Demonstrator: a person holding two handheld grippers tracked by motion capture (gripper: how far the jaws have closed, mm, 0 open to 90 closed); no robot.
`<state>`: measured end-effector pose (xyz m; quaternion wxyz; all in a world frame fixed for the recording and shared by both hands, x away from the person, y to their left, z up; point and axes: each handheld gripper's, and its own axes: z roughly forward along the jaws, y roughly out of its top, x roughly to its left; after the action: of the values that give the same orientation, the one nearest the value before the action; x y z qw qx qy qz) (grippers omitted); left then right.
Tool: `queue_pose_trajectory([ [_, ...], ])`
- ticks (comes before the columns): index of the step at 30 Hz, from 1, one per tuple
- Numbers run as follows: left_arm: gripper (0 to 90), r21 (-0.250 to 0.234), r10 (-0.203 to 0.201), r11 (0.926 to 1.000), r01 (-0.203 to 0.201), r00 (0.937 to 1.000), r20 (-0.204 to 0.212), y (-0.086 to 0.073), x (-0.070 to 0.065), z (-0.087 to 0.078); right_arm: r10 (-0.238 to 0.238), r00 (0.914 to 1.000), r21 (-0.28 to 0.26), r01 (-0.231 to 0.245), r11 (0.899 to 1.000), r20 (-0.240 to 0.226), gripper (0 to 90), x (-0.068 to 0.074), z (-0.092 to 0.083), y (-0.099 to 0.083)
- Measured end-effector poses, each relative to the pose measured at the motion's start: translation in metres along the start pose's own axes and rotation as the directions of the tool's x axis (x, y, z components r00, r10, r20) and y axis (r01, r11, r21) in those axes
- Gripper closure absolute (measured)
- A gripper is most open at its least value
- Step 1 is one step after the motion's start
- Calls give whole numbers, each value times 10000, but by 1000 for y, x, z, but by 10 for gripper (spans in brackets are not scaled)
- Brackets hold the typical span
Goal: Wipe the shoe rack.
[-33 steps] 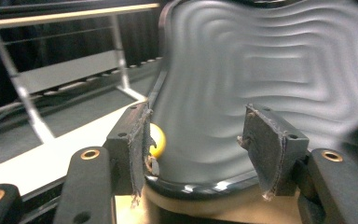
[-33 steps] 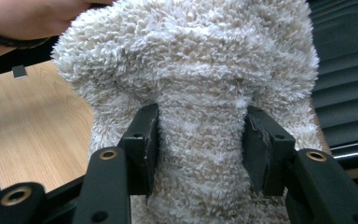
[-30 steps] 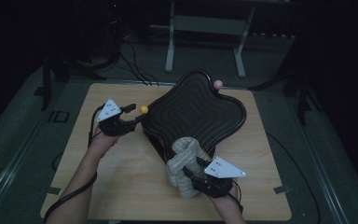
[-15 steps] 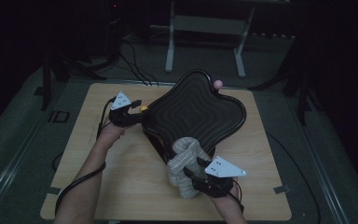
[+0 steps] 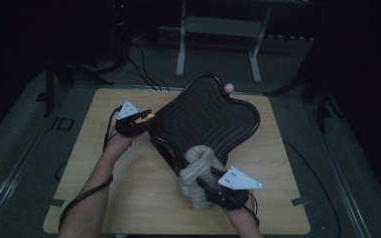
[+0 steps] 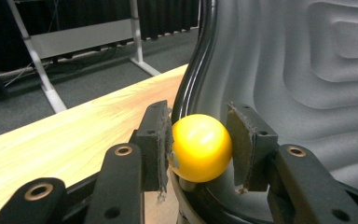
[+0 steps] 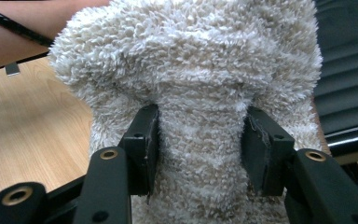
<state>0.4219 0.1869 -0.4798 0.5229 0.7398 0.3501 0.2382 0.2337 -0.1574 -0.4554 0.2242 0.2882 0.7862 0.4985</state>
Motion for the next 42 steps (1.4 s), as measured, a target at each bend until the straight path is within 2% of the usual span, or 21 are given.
queue_pose_trajectory([
  [11, 597, -38, -94, 9999, 93, 9999, -71, -12, -1, -30, -60, 9999, 199, 58, 9998, 125, 520, -10, -2, 1],
  [21, 598, -121, -140, 9998, 139, 9999, -69, -25, -8, -62, 321, 9993, 160, -324, 9993, 210, 524, -23, -1, -1],
  [27, 598, -100, -31, 9999, 31, 10000, 6, -31, -15, -78, 527, 9981, 209, -533, 9984, 316, 530, -33, -1, -1],
  [33, 598, -82, 59, 9999, -59, 10000, 42, -35, -23, -90, 505, 9976, 223, -516, 9984, 472, 557, -42, 1, 0],
  [39, 598, -150, 34, 9999, -33, 9999, 125, -40, -34, -101, 882, 9953, 278, -894, 9956, 406, 540, -52, 3, 1],
  [42, 598, -216, 88, 9997, -86, 9999, 112, -43, -39, -106, 880, 9947, 259, -895, 9957, 541, 525, -52, 4, 1],
])
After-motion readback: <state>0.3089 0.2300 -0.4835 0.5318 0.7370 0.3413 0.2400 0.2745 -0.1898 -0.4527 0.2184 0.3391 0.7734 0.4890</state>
